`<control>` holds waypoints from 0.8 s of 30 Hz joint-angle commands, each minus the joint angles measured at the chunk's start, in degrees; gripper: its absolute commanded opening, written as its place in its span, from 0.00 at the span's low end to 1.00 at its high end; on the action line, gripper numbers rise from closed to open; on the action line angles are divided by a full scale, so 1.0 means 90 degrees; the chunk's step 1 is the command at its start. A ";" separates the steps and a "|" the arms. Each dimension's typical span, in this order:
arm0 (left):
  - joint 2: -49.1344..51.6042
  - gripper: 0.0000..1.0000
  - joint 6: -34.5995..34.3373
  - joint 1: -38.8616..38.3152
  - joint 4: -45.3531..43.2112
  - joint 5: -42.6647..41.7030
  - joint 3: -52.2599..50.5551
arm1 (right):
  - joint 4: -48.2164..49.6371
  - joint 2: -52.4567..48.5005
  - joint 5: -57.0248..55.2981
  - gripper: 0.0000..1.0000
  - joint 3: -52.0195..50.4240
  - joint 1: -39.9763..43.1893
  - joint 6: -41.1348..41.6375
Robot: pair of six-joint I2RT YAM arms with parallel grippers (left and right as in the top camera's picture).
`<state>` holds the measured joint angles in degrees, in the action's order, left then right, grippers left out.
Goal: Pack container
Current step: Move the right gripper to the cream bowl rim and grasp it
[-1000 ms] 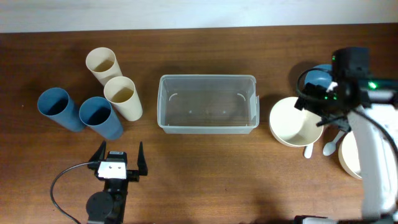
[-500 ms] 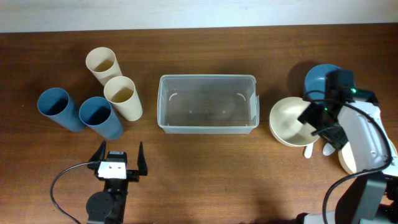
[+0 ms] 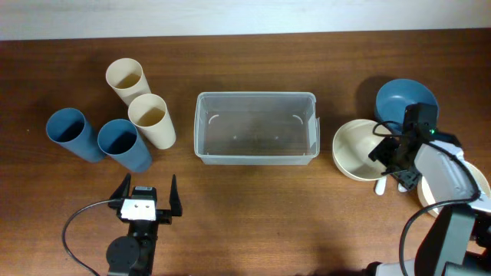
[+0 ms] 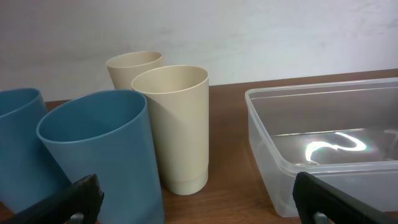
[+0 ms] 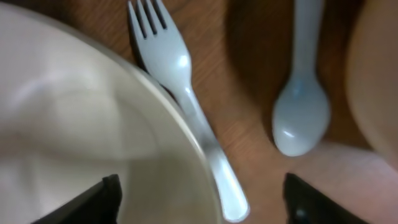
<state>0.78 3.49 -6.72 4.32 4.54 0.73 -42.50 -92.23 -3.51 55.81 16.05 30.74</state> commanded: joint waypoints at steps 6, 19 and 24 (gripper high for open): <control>-0.0053 1.00 0.0078 0.0027 0.0005 0.0027 -0.0024 | 0.0595 -0.0010 0.0204 0.53 -0.0491 0.0010 -0.0223; -0.0053 1.00 0.0078 0.0027 0.0005 0.0027 -0.0024 | 0.1001 -0.0010 0.0323 0.04 -0.0886 0.0010 -0.0262; -0.0053 1.00 0.0078 0.0027 0.0005 0.0027 -0.0024 | 0.0935 -0.0007 0.0347 0.04 -0.0874 0.0010 -0.0595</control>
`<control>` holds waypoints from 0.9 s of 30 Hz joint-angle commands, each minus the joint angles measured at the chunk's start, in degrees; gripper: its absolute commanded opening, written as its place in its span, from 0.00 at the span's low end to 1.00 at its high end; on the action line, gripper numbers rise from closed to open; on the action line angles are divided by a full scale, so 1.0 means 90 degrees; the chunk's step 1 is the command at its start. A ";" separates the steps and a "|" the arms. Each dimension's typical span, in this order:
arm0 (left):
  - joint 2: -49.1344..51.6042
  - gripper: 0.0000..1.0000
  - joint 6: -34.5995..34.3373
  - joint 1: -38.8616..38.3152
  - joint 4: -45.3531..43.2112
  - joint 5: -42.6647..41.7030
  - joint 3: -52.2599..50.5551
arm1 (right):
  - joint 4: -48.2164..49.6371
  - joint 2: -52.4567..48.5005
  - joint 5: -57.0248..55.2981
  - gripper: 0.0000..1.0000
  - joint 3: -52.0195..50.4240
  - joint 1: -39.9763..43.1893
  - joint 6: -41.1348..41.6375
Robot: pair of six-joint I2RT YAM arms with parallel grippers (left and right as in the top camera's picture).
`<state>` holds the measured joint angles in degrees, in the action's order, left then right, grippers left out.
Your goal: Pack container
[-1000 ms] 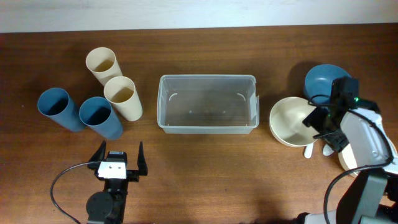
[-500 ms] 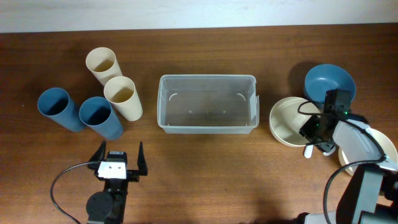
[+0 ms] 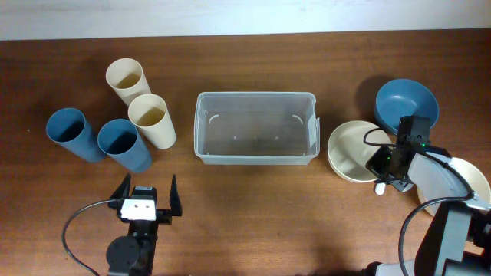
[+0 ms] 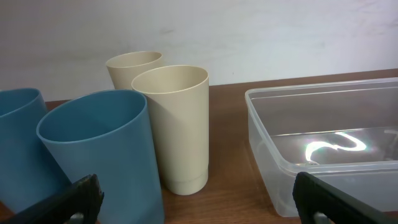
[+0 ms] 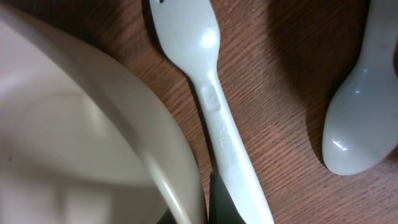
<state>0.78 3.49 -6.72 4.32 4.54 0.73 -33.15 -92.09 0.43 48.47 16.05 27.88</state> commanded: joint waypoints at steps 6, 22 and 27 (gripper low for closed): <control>-0.0053 1.00 0.0078 0.0027 0.0005 0.0027 -0.0024 | -0.0454 0.0051 0.0121 0.04 0.0172 0.0012 -0.0578; -0.0053 0.99 0.0078 0.0027 0.0005 0.0027 -0.0024 | -0.2633 0.0670 0.0216 0.04 0.2642 0.0022 -0.0886; -0.0053 1.00 0.0080 0.0027 0.0005 0.0027 -0.0024 | -0.2696 0.0610 0.0216 0.04 0.2511 0.0022 -0.0879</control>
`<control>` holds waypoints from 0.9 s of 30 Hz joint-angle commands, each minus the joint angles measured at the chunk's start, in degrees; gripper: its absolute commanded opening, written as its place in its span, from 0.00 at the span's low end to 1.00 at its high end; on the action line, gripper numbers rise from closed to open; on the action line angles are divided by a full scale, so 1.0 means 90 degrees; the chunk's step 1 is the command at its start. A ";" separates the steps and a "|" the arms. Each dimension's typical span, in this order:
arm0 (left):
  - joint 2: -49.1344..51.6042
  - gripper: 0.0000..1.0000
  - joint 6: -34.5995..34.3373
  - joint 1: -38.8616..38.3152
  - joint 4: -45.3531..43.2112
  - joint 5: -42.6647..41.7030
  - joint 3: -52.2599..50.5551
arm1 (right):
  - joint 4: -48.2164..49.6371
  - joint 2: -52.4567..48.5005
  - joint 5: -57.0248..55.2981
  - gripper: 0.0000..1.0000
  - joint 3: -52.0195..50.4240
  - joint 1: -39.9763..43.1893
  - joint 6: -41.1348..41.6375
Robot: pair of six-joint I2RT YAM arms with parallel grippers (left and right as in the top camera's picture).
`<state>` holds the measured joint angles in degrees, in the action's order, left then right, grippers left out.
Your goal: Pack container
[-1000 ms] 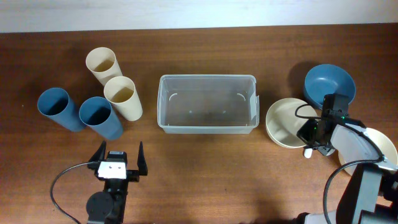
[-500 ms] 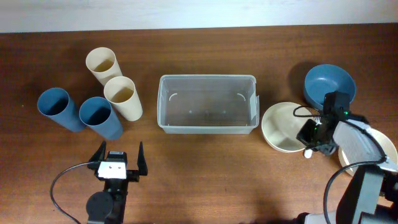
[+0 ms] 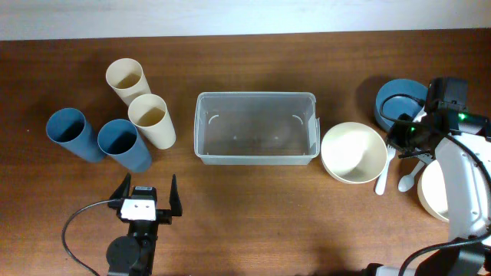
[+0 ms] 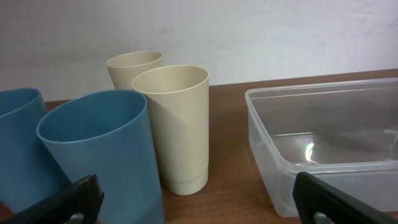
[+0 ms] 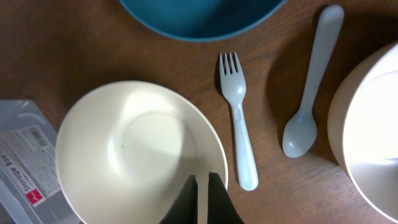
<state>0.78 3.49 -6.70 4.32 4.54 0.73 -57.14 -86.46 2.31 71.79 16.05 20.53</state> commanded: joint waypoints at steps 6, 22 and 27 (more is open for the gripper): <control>-0.0053 1.00 0.0078 0.0024 0.0005 0.0027 -0.0024 | 0.0406 -0.0199 0.0187 0.32 -0.0831 0.0022 -0.0070; -0.0053 0.99 0.0078 0.0024 0.0005 0.0027 -0.0024 | 0.2018 -0.0228 0.0393 0.40 -0.2523 0.0010 -0.0087; -0.0053 1.00 0.0078 0.0024 0.0005 0.0027 -0.0024 | 0.2477 -0.0233 0.0393 0.38 -0.2912 0.0010 -0.0063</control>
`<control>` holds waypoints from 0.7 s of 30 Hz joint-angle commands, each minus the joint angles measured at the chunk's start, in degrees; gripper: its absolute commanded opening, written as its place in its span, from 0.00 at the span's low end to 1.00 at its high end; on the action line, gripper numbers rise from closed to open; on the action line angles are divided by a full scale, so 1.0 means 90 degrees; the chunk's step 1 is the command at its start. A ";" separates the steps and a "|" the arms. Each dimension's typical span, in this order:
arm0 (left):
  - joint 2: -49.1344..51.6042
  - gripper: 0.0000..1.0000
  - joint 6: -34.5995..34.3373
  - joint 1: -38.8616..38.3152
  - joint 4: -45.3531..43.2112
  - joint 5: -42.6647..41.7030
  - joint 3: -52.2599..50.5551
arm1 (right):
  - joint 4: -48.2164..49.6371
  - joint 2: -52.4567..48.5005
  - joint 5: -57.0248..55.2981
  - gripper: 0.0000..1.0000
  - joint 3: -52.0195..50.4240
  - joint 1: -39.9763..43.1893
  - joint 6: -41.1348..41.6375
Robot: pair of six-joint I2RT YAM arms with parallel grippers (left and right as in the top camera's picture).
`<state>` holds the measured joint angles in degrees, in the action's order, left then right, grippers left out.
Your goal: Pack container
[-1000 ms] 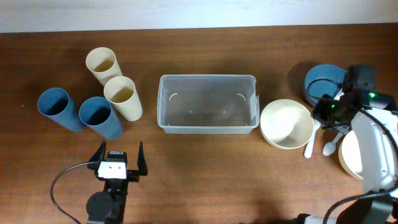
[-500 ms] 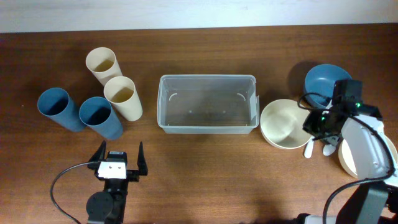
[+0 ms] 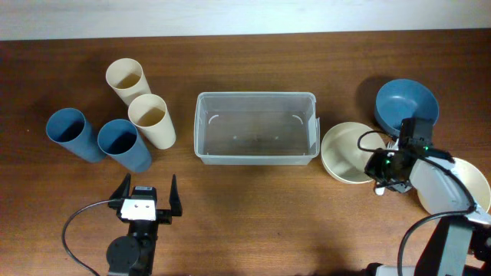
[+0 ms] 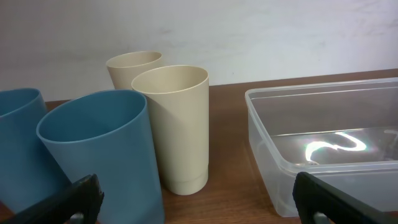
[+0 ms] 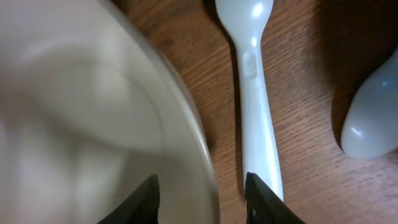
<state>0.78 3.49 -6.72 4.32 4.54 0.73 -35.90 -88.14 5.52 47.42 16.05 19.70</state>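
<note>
The clear plastic container stands mid-table, with nothing in it; the left wrist view shows it as well. Just right of it sits a cream bowl. My right gripper is low at that bowl's right edge. In the right wrist view the gripper is open, one finger inside the cream bowl and one outside, astride the rim. A white fork lies just outside. My left gripper rests open near the front edge.
A white spoon lies right of the fork. A blue bowl sits behind and another cream bowl at the far right. Two blue cups and two cream cups stand left of the container.
My right gripper was raised near the blue bowl with its jaws shut. Now it is low at the cream bowl's right rim, jaws open astride it. The left arm has not moved.
The right gripper was first open just above the bowl's edge and the fork. Then it was shut low beside the rim. Then it was raised and shut, the bowl lying slightly further left. Now it straddles the rim, open.
</note>
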 commanded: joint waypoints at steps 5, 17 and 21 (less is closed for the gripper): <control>-0.0053 1.00 0.0078 0.0027 0.0005 0.0027 -0.0024 | 0.0284 -0.0049 0.0034 0.14 -0.0364 0.0012 0.0029; -0.0053 1.00 0.0078 0.0027 0.0005 0.0027 -0.0024 | 0.0342 -0.0046 0.0032 0.04 -0.0260 0.0019 0.0100; -0.0053 1.00 0.0078 0.0027 0.0005 0.0027 -0.0024 | -0.0053 -0.0046 0.0032 0.04 0.0143 0.0066 0.0097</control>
<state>0.78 3.49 -6.72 4.32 4.54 0.73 -35.20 -88.25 5.93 45.36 16.10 20.56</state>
